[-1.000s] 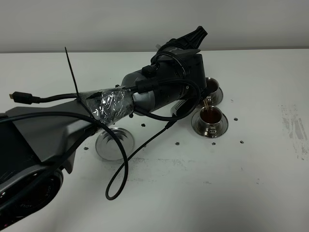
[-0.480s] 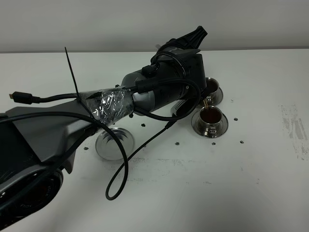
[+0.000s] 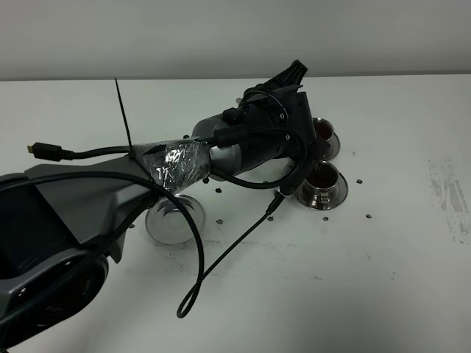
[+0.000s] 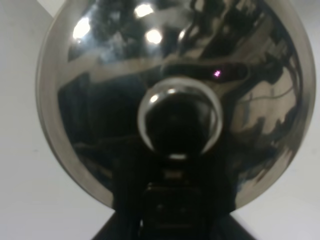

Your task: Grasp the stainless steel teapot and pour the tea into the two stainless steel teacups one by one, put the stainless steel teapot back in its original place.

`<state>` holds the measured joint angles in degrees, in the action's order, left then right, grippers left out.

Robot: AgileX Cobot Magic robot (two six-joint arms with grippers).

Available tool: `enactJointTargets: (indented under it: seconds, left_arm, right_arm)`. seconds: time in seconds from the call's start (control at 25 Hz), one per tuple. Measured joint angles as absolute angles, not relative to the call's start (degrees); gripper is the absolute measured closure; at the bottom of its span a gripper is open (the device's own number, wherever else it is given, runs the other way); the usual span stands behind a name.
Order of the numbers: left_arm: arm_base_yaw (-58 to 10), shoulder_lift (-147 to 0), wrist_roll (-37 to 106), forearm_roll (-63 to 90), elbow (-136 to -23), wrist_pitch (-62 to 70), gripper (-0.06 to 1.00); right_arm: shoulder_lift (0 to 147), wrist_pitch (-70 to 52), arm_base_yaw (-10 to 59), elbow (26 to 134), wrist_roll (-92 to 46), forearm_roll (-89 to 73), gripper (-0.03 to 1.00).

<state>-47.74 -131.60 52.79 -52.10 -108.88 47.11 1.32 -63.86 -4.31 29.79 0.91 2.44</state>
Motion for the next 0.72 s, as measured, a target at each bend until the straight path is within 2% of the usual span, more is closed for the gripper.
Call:
enactJointTargets:
  seconds: [0.32, 0.72]
  left_arm:
    - [-45.8, -128.3, 37.5, -43.8, -108.9, 49.8, 0.74]
    - [-44.7, -116.8, 27.0, -27.9, -106.5, 53.8, 0.74]
  right_arm:
    - [1.3, -63.9, -4.3, 29.8, 0.9, 2.4, 0.68]
    - [1.3, -63.9, -4.3, 29.8, 0.9, 2.4, 0.68]
